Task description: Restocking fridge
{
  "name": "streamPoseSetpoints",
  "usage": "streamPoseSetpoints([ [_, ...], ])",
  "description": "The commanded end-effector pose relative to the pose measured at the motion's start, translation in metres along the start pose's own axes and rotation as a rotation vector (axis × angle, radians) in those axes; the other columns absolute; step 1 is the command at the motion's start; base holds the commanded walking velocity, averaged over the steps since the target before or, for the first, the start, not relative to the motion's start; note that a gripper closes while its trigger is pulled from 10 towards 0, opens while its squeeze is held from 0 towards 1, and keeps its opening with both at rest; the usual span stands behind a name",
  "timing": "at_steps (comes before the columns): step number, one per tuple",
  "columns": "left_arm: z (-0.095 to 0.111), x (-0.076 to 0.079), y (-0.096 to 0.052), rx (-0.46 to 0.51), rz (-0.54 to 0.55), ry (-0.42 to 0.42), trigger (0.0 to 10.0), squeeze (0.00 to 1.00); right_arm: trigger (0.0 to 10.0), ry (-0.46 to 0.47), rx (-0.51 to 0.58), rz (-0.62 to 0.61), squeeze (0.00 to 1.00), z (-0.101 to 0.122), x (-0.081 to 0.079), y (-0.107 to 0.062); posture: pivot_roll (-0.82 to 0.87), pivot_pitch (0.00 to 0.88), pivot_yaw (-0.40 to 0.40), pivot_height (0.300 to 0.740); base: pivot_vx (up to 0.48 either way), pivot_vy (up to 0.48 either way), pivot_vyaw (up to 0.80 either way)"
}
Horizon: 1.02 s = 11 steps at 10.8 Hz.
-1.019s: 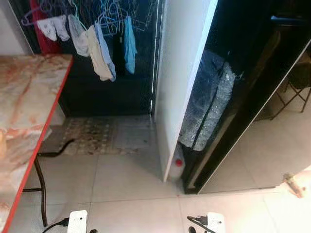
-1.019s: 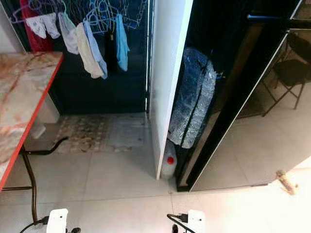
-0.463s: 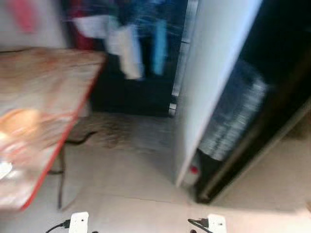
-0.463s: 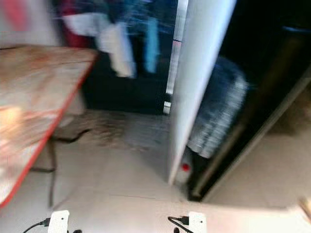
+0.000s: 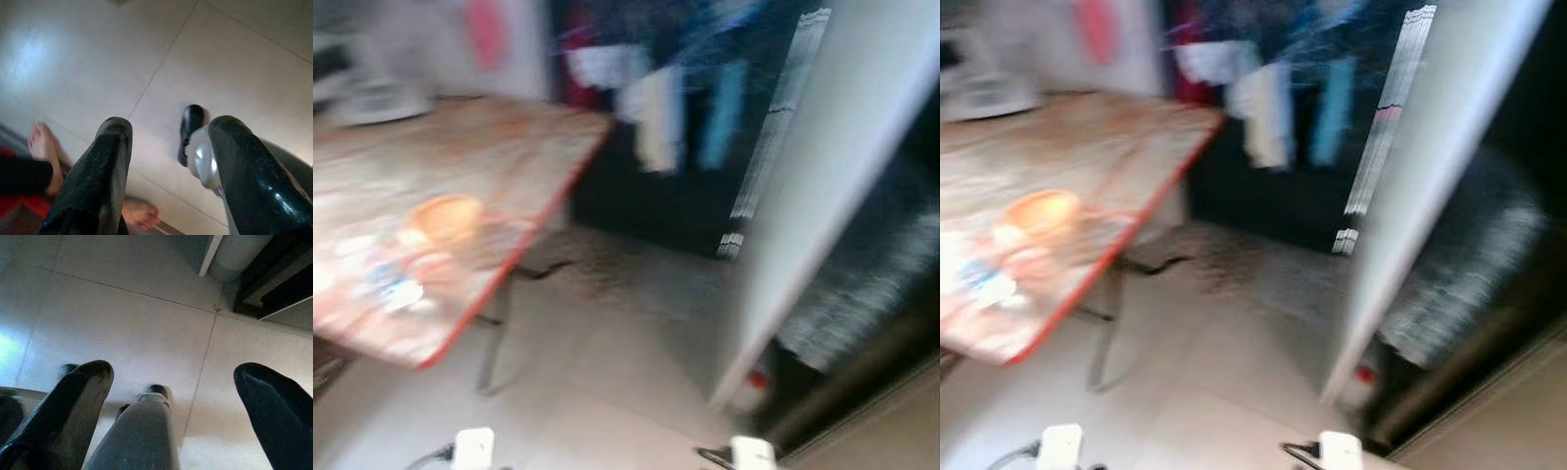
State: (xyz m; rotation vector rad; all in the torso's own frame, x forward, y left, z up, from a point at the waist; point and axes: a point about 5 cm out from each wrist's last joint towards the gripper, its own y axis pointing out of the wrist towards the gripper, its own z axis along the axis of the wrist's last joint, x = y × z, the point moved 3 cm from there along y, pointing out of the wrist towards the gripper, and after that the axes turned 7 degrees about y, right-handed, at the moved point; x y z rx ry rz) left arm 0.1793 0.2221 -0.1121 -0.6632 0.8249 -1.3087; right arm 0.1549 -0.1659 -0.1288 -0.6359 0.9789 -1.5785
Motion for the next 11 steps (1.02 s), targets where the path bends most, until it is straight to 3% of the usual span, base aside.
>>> streamPoseSetpoints([
  [1, -0.004, -0.005, -0.001, -0.016, 0.012, -0.007, 10.0, 0.0, 10.0, 0.001, -0.006, 0.011, 0.0, 0.0, -0.006, 0.001, -0.07, 0.0, -0.069, 0.74, 0.0, 0.0, 0.8],
  [8, 0.0, -0.003, 0.0, 0.007, 0.031, -0.025, 10.0, 0.0, 10.0, 0.0, -0.002, 0.017, 0.0, 0.004, -0.004, 0.001, -0.06, 0.012, -0.081, 0.74, 0.0, 0.0, 0.78],
  [11, 0.006, -0.005, -0.001, 0.062, 0.059, -0.033, 10.0, 0.0, 10.0, 0.011, -0.005, 0.021, 0.0, 0.004, -0.004, 0.001, -0.06, 0.018, -0.086, 0.74, 0.0, 0.0, 0.0],
])
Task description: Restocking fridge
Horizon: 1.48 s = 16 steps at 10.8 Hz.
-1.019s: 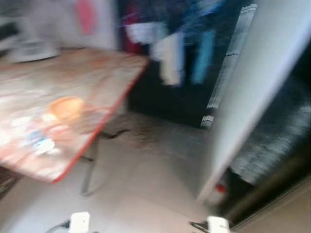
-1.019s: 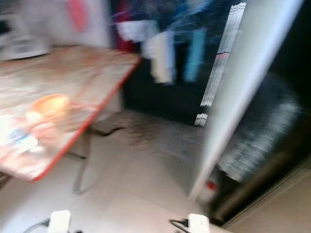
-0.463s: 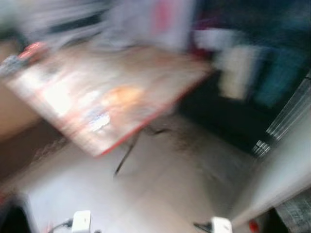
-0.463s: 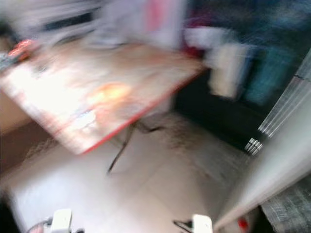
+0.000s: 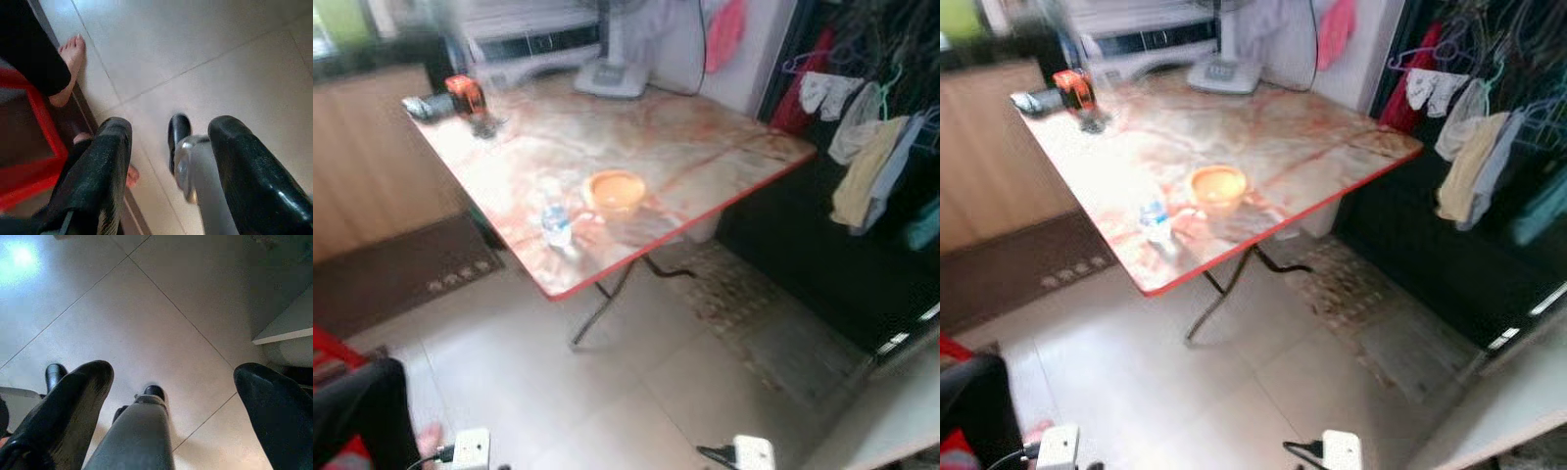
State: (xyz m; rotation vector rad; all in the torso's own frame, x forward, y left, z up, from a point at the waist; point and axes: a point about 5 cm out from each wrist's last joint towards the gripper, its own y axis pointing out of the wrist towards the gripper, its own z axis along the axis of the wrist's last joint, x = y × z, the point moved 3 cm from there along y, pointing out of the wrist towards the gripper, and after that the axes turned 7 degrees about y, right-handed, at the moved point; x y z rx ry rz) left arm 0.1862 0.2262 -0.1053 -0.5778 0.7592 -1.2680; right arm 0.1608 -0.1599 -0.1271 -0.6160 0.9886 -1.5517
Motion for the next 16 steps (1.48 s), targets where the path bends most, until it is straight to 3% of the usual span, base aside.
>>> streamPoseSetpoints([
  [1, 0.003, -0.004, -0.001, 0.042, 0.047, -0.018, 10.0, 0.0, 10.0, 0.004, -0.006, -0.006, 0.0, -0.001, 0.004, 0.0, -0.06, 0.021, -0.084, 0.74, 0.0, 0.0, 0.0],
  [2, 0.009, -0.008, -0.003, 0.108, 0.094, -0.01, 10.0, 0.0, 10.0, 0.0, -0.008, -0.005, 0.0, -0.002, 0.004, -0.001, -0.05, 0.024, -0.086, 0.74, 0.0, 0.0, 0.0],
  [3, 0.067, -0.038, -0.001, 0.323, 0.186, 0.033, 10.0, 0.0, 10.0, -0.003, -0.01, -0.004, 0.0, -0.002, 0.005, -0.001, -0.05, 0.027, -0.089, 0.74, 0.0, 0.0, 0.0],
  [4, 0.107, -0.049, -0.006, 0.477, 0.217, 0.061, 10.0, 0.0, 10.0, -0.012, -0.013, -0.002, 0.0, -0.002, 0.005, -0.001, -0.03, 0.029, -0.091, 0.74, 0.0, 0.0, 0.0],
  [5, 0.127, -0.051, -0.015, 0.597, 0.238, 0.094, 10.0, 0.0, 10.0, -0.019, -0.015, 0.001, 0.0, -0.002, 0.006, -0.001, -0.03, 0.029, -0.094, 0.74, 0.0, 0.0, 0.0],
  [7, 0.159, -0.039, -0.042, 0.853, 0.21, 0.213, 10.0, 0.0, 10.0, -0.024, -0.015, 0.003, 0.0, -0.002, 0.007, -0.001, -0.03, 0.034, -0.095, 0.74, 0.0, 0.0, 0.0],
  [10, 0.205, -0.017, -0.089, 1.101, 0.18, 0.187, 10.0, 0.0, 10.0, -0.044, -0.019, 0.002, 0.0, 0.0, 0.008, -0.001, -0.03, 0.034, -0.104, 0.74, 0.0, 0.0, 0.0],
  [12, 0.25, -0.008, -0.131, 1.276, 0.171, 0.217, 10.0, 0.0, 10.0, -0.042, -0.018, 0.002, 0.0, -0.002, 0.008, -0.001, -0.04, 0.018, -0.093, 0.74, 0.0, 0.0, 0.0],
  [14, 0.292, -0.014, -0.153, 1.329, 0.156, 0.204, 10.0, 0.0, 10.0, -0.046, -0.024, 0.002, 0.0, -0.004, 0.008, -0.001, -0.04, 0.008, -0.096, 0.74, 0.0, 0.0, 0.0],
  [16, 0.311, -0.014, -0.158, 1.243, 0.107, 0.139, 10.0, 0.0, 10.0, -0.047, -0.025, 0.0, 0.0, -0.005, 0.009, -0.002, -0.03, 0.0, -0.097, 0.74, 0.0, 0.0, 0.0],
])
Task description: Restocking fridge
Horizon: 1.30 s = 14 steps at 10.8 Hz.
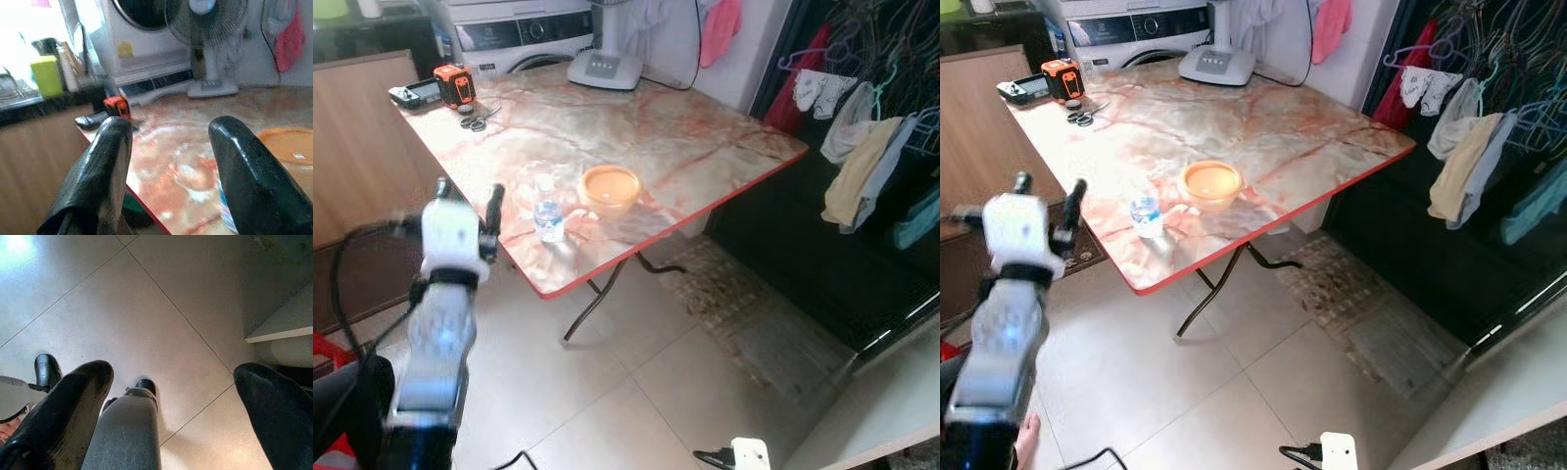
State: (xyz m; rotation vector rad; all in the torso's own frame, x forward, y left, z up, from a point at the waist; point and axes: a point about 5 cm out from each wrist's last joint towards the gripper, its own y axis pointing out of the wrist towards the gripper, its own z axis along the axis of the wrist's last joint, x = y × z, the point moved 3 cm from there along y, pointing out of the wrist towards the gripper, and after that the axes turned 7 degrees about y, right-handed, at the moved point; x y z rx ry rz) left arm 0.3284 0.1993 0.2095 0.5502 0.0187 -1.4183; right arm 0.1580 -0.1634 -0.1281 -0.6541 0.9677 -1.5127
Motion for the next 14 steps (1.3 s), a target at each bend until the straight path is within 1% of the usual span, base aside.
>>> streamPoseSetpoints([
  [1, 0.011, 0.003, 0.005, 0.016, -0.035, -0.018, 10.0, 0.0, 10.0, 0.0, -0.009, -0.013, 0.0, -0.003, 0.005, -0.001, -0.03, 0.0, -0.098, 0.74, 0.0, 0.0, 0.0],
  [2, 0.021, 0.006, 0.008, 0.057, -0.058, -0.048, 10.0, 0.0, 10.0, 0.003, -0.006, -0.014, 0.0, -0.003, 0.005, -0.001, -0.02, 0.005, -0.105, 0.74, 0.0, 0.0, 0.0],
  [3, 0.026, 0.011, 0.007, 0.08, -0.082, -0.091, 10.0, 0.0, 10.0, 0.002, -0.003, -0.012, 0.0, -0.001, 0.005, -0.001, -0.02, 0.019, -0.111, 0.74, 0.0, 0.0, 0.0],
  [4, 0.032, 0.019, 0.001, 0.095, -0.121, -0.082, 10.0, 0.0, 10.0, 0.008, 0.004, -0.01, 0.0, 0.001, 0.005, 0.0, -0.02, 0.033, -0.113, 0.74, 0.0, 0.0, 0.0],
  [5, 0.032, 0.019, -0.003, 0.097, -0.12, -0.086, 10.0, 0.0, 10.0, 0.009, 0.008, -0.01, 0.0, 0.002, 0.006, 0.0, -0.03, 0.039, -0.116, 0.74, 0.0, 0.0, 0.0],
  [6, 0.03, 0.022, -0.011, 0.112, -0.171, -0.04, 10.0, 0.0, 10.0, 0.005, 0.005, -0.011, 0.0, 0.002, 0.006, 0.0, -0.03, 0.048, -0.114, 0.74, 0.0, 0.0, 0.0],
  [7, 0.027, 0.021, -0.015, 0.11, -0.185, -0.002, 10.0, 0.0, 10.0, 0.006, 0.006, -0.011, 0.0, 0.002, 0.006, 0.0, -0.03, 0.049, -0.113, 0.74, 0.0, 0.0, 0.0],
  [9, 0.017, 0.024, -0.022, 0.105, -0.252, 0.128, 10.0, 0.0, 10.0, 0.009, 0.006, -0.01, 0.0, 0.002, 0.005, 0.0, -0.04, 0.058, -0.106, 0.74, 0.0, 0.0, 0.0],
  [10, 0.017, 0.022, -0.021, 0.104, -0.237, 0.11, 10.0, 0.0, 10.0, 0.012, 0.006, -0.009, 0.0, 0.001, 0.005, 0.0, -0.04, 0.059, -0.107, 0.74, 0.0, 0.0, 0.0],
  [12, 0.021, 0.024, -0.019, 0.122, -0.226, 0.116, 10.0, 0.0, 10.0, 0.012, 0.005, -0.009, 0.0, 0.001, 0.005, 0.0, -0.04, 0.064, -0.11, 0.74, 0.0, 0.0, 0.0],
  [14, 0.026, 0.023, -0.013, 0.129, -0.175, 0.077, 10.0, 0.0, 10.0, 0.002, -0.005, 0.004, 0.0, 0.001, 0.005, 0.0, -0.03, 0.069, -0.115, 0.74, 0.0, 0.0, 0.0],
])
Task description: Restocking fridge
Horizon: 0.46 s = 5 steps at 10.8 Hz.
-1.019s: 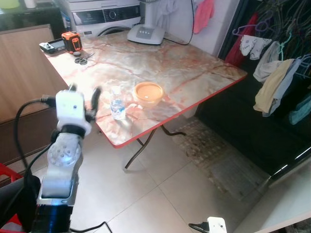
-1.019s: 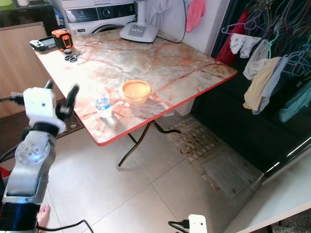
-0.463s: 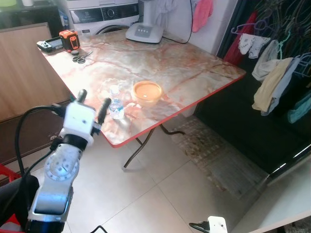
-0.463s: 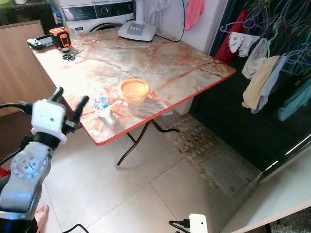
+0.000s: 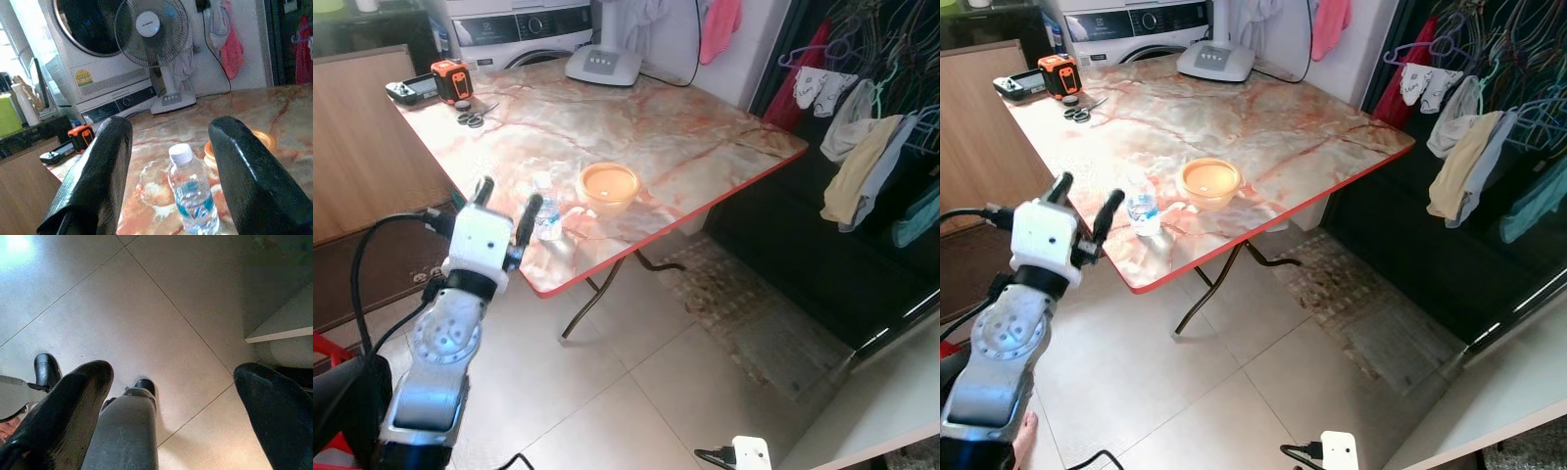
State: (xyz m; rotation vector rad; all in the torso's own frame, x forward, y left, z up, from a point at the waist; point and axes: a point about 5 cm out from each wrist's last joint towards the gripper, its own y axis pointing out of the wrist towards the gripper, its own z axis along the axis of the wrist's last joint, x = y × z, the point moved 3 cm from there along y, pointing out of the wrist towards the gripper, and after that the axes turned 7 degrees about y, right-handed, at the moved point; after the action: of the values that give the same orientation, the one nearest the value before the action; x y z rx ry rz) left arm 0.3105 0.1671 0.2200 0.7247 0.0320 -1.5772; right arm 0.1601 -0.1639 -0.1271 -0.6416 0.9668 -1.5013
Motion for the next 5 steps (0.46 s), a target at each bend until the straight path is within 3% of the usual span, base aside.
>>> streamPoseSetpoints([
  [1, -0.0002, -0.0014, 0.0032, -0.003, 0.019, -0.028, 10.0, 0.0, 10.0, -0.004, -0.011, -0.008, 0.0, -0.0014, 0.0046, -0.0006, -0.03, 0.069, -0.117, 0.74, 0.0, 0.0, 0.0],
  [5, 0.0004, -0.0038, 0.0071, -0.003, 0.049, -0.072, 10.0, 0.0, 10.0, -0.017, -0.015, -0.009, 0.0, -0.0009, 0.0056, -0.0005, -0.03, 0.067, -0.123, 0.74, 0.0, 0.0, 0.0],
])
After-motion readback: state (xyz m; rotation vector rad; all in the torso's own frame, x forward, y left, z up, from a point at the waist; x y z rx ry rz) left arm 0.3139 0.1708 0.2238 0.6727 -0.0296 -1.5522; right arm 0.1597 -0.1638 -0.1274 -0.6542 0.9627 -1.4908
